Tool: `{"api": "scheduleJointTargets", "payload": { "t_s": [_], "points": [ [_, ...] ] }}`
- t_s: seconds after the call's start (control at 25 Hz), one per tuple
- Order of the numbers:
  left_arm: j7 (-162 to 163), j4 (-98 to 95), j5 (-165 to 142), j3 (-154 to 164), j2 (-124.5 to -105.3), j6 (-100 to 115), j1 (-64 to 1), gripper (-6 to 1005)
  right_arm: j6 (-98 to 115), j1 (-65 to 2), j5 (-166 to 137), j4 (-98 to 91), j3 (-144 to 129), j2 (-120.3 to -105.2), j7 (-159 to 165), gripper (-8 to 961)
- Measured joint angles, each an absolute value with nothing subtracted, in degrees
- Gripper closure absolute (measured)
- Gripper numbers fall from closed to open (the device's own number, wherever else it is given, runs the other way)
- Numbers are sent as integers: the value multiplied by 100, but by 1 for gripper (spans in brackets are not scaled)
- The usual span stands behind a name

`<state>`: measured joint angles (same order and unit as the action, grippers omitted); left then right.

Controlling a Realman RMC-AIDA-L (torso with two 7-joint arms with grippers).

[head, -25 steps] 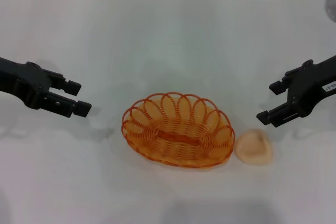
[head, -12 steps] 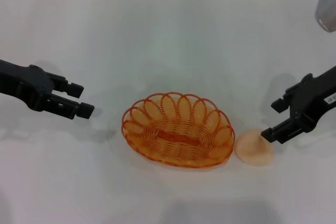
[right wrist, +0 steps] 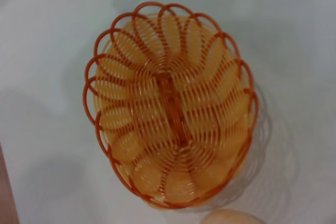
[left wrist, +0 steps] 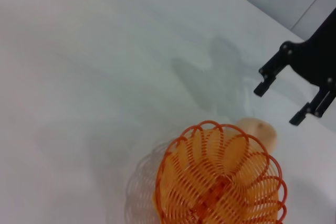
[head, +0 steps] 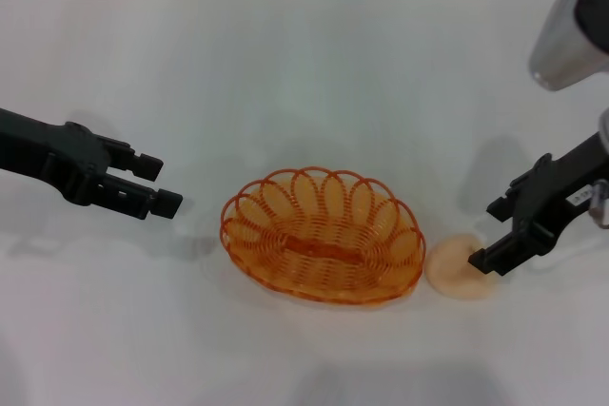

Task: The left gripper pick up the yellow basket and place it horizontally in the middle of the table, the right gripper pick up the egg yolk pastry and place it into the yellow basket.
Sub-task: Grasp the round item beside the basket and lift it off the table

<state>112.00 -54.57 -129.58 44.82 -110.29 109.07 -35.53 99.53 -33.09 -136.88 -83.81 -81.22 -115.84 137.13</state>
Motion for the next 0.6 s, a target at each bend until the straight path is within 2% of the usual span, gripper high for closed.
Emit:
{"api": "scheduleJointTargets", "payload": {
  "t_s": [0.6],
  "points": [
    [11187, -5450, -12964, 4473, -11057, 10895, -3536, 212, 9345, -3506, -13695, -7766, -8509, -11590, 13704, 285]
  ]
}}
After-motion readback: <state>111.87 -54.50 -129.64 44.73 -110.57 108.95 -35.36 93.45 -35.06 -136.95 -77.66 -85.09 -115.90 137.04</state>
